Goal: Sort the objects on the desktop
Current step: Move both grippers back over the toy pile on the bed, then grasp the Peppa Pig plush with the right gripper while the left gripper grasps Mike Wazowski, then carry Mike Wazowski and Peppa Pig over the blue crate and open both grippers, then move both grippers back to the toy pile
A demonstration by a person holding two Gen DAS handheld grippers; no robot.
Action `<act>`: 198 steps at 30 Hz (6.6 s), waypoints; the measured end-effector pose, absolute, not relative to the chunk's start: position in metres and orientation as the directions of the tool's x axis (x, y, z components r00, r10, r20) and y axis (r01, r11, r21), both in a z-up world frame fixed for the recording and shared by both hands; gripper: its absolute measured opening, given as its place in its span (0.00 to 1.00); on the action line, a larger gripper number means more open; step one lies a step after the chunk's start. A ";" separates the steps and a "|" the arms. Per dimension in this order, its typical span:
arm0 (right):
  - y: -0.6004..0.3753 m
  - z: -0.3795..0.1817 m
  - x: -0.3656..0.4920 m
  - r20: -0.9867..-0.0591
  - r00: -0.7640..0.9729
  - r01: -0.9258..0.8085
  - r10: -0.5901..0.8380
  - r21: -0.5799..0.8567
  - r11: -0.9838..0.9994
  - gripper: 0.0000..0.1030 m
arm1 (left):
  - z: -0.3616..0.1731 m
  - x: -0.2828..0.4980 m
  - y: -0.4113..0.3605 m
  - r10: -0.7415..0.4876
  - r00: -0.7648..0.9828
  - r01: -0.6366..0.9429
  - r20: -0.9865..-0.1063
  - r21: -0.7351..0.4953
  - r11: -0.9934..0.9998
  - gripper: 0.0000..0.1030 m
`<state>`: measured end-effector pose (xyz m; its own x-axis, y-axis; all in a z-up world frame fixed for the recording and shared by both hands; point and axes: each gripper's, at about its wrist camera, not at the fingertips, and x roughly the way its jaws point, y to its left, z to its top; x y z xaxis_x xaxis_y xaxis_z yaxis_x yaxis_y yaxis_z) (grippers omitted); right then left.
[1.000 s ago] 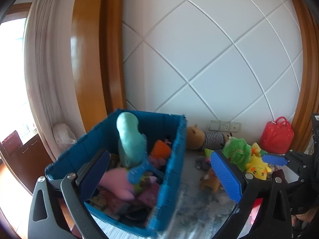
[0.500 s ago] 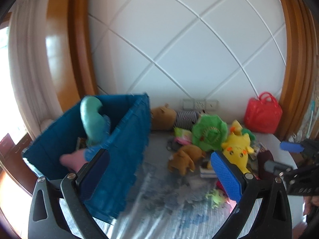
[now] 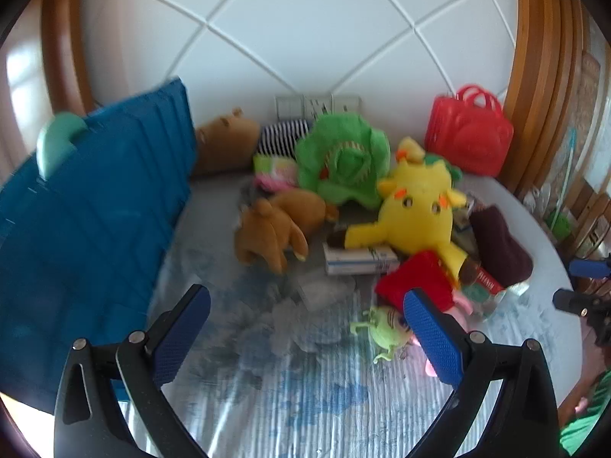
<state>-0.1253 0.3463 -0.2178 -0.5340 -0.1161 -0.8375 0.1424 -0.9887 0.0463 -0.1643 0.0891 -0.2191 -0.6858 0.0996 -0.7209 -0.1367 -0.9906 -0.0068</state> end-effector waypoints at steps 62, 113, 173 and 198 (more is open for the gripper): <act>0.408 -0.314 -0.120 -0.935 -0.345 -0.032 -0.083 0.100 -0.994 0.52 | -0.404 -0.244 0.219 0.242 -0.339 -0.440 -0.909 -0.074 -0.895 0.57; -0.152 -0.025 -0.231 -0.593 -0.674 0.549 -0.440 -0.003 -0.836 0.52 | -0.003 -0.163 -0.341 -0.041 -0.835 0.029 -0.548 0.031 -0.999 0.56; -0.086 -0.044 -0.228 -0.605 -0.735 0.359 -0.306 0.036 -0.933 0.87 | -0.028 -0.181 -0.279 0.016 -0.815 -0.070 -0.580 0.071 -0.995 1.00; 0.229 -0.127 -0.180 -0.719 -0.677 0.175 -0.155 0.047 -0.983 0.87 | -0.105 -0.222 0.009 0.140 -0.721 -0.216 -0.679 0.029 -0.976 1.00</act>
